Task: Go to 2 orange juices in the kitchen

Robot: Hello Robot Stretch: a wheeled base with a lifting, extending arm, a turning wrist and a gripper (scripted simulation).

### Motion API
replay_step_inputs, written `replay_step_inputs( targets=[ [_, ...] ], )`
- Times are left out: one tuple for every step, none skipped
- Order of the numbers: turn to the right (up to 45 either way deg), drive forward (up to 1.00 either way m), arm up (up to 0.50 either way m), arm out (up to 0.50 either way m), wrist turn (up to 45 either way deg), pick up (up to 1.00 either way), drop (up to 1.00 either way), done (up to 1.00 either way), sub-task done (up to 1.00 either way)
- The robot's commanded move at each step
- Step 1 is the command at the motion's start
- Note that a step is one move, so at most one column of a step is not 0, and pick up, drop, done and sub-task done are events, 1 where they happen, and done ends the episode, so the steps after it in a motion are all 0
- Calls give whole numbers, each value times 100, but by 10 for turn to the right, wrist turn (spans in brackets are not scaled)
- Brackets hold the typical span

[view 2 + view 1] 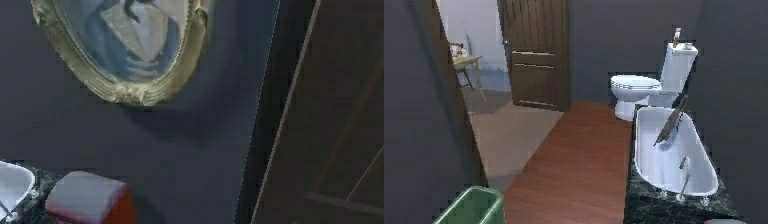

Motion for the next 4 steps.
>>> replay_step_inputs(
  targets=[
    [0, 95, 0, 0, 0, 0, 0, 0, 0],
    [-450, 0, 0, 0, 0, 0, 0, 0, 0],
    [-30, 0, 0, 0, 0, 0, 0, 0, 0],
    [0, 60, 0, 0, 0, 0, 0, 0, 0]
  ],
)
